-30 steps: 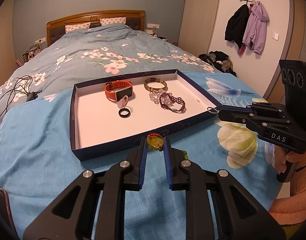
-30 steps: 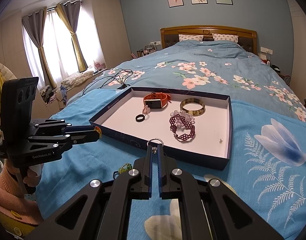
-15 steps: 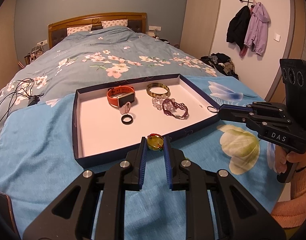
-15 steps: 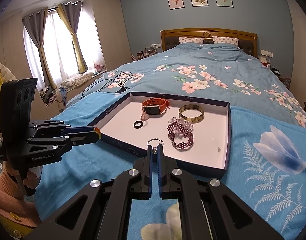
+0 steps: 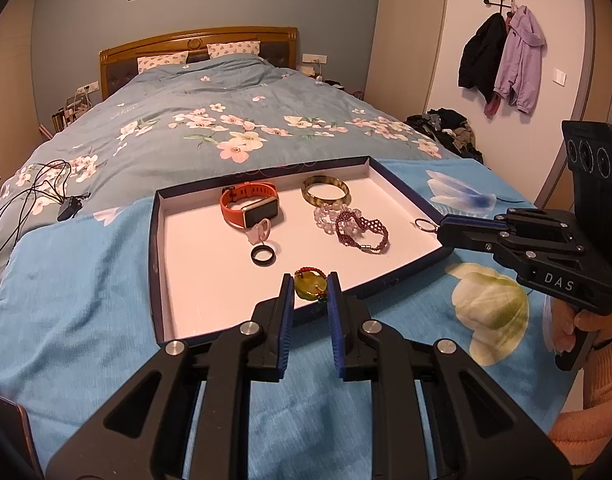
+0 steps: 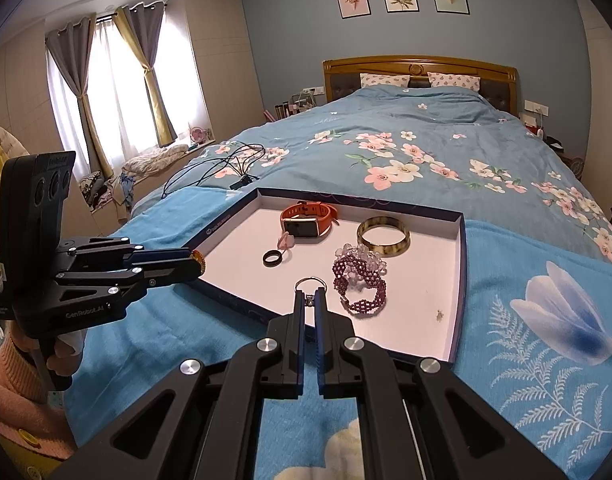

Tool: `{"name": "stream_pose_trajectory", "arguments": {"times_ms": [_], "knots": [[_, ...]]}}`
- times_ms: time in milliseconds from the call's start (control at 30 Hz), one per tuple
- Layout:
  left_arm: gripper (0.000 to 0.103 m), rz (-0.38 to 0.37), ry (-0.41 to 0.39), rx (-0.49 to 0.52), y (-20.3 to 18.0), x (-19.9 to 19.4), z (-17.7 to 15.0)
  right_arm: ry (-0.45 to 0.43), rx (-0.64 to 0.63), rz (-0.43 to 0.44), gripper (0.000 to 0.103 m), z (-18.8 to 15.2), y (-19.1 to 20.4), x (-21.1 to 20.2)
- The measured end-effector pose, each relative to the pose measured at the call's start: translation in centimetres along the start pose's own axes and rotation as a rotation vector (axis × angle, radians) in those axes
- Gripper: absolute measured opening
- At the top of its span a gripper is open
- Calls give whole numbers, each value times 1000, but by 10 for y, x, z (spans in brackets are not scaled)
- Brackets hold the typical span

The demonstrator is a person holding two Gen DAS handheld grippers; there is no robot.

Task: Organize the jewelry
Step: 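Carry the amber ring into the box with the left tool while the right tool carries the silver ring, then release the amber ring in the box with the left tool while the right tool releases the silver ring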

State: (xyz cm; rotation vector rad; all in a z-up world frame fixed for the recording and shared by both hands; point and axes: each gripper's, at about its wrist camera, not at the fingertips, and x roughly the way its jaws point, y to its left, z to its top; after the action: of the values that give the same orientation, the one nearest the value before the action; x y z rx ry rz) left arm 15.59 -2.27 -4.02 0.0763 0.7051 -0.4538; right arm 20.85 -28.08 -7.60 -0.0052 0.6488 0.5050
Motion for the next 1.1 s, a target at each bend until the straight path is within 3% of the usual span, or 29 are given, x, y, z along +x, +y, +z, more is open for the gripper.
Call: {"name": "stream_pose_trajectory", "arguments": {"times_ms": [1100], "knots": [[17,37,5,-8,10,26,16,9,12,4,3,8,-7,18]]}}
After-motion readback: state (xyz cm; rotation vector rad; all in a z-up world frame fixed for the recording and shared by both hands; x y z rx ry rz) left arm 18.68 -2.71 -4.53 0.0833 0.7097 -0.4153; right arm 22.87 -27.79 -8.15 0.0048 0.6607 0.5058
